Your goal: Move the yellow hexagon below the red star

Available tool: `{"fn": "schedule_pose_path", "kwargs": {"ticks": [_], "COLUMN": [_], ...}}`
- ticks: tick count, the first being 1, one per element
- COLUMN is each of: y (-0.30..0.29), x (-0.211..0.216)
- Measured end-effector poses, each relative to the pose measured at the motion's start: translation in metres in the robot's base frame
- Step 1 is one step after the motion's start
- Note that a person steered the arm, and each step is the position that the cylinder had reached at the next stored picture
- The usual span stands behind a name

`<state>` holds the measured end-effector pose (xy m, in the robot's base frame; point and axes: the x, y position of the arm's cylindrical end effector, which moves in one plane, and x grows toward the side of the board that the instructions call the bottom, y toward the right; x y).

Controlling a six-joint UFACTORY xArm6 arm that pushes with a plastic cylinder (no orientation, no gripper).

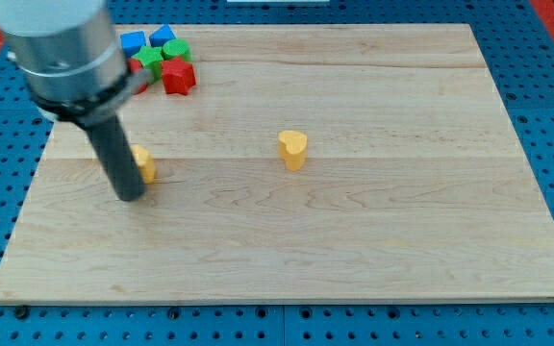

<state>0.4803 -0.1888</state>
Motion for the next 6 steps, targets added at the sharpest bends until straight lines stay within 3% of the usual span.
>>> {"fn": "schedule_pose_path", "kwargs": {"ticks": [1,2,3,4,5,6], "y": [-0.012,0.022,0.027,0.084,0.103,0.11], "x": [-0.064,-0.085,-0.063,-0.064,-0.113,-0.106]}}
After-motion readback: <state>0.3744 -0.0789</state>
